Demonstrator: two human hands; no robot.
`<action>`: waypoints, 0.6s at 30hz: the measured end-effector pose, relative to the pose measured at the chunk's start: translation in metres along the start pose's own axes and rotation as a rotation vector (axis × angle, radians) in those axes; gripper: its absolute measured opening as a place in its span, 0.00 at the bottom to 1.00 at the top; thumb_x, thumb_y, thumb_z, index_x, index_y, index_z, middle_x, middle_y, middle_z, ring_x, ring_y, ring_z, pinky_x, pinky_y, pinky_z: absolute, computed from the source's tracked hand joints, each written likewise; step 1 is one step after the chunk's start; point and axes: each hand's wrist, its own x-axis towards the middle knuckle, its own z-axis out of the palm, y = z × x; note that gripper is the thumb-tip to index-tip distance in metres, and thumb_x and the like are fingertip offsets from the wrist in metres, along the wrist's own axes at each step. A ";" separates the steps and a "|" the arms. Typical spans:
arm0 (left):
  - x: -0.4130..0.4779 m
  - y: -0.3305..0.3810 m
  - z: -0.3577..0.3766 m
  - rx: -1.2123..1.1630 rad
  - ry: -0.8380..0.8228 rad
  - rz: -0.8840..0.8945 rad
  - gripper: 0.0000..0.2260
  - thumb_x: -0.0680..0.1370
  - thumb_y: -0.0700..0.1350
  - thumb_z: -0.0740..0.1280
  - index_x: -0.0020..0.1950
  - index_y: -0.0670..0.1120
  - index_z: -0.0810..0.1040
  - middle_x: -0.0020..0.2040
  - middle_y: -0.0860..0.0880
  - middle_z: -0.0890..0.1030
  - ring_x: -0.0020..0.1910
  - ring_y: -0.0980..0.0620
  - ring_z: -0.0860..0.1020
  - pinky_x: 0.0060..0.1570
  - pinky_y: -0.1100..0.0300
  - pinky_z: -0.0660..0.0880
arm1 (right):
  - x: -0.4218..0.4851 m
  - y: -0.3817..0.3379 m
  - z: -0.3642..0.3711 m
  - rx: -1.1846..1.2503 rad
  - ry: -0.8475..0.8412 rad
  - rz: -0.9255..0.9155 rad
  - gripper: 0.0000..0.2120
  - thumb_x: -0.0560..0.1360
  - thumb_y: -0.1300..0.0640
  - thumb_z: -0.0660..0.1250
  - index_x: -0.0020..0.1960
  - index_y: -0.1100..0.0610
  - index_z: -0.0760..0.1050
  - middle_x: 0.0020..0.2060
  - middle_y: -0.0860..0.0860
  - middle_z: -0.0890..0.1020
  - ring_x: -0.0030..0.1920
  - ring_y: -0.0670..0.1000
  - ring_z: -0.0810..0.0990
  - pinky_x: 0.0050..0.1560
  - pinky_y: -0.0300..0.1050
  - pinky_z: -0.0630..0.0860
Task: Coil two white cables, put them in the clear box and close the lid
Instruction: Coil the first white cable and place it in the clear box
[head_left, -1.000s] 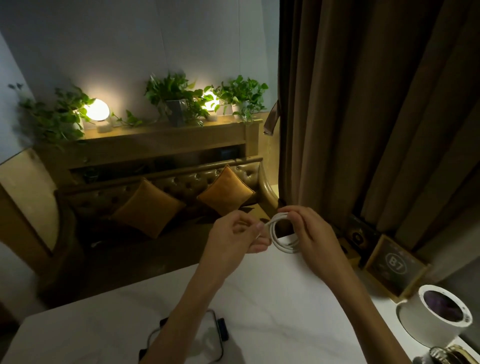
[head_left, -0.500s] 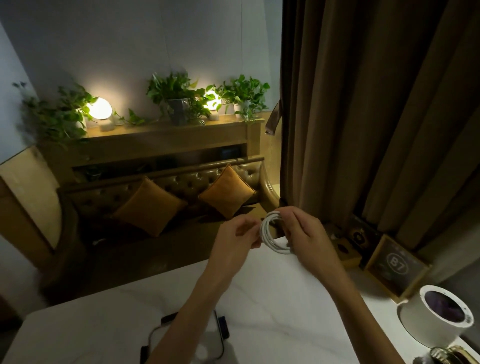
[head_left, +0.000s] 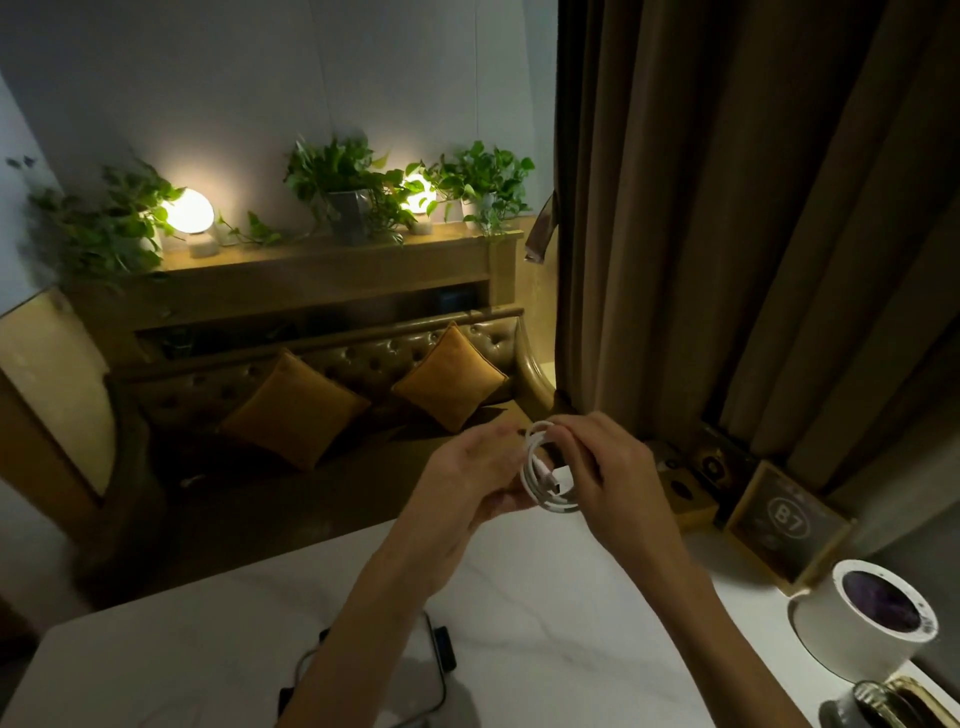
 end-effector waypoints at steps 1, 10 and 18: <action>0.001 0.002 -0.001 0.000 -0.050 0.027 0.13 0.78 0.35 0.62 0.61 0.44 0.73 0.57 0.43 0.79 0.50 0.49 0.82 0.50 0.57 0.81 | -0.001 0.001 0.000 -0.012 -0.010 -0.004 0.12 0.78 0.56 0.62 0.55 0.60 0.79 0.48 0.56 0.82 0.48 0.51 0.79 0.49 0.40 0.74; -0.005 0.005 0.012 0.138 -0.038 0.056 0.12 0.80 0.38 0.60 0.61 0.51 0.72 0.52 0.48 0.77 0.48 0.52 0.78 0.55 0.52 0.76 | 0.002 -0.001 0.008 -0.191 -0.132 0.022 0.16 0.74 0.63 0.67 0.61 0.64 0.75 0.57 0.59 0.79 0.55 0.54 0.77 0.58 0.31 0.67; -0.011 0.003 0.014 0.605 0.091 0.100 0.15 0.79 0.42 0.62 0.65 0.46 0.71 0.60 0.45 0.78 0.54 0.47 0.81 0.57 0.50 0.78 | 0.003 -0.003 0.007 -0.163 -0.009 -0.099 0.17 0.72 0.53 0.63 0.55 0.62 0.79 0.48 0.58 0.83 0.46 0.53 0.81 0.49 0.42 0.77</action>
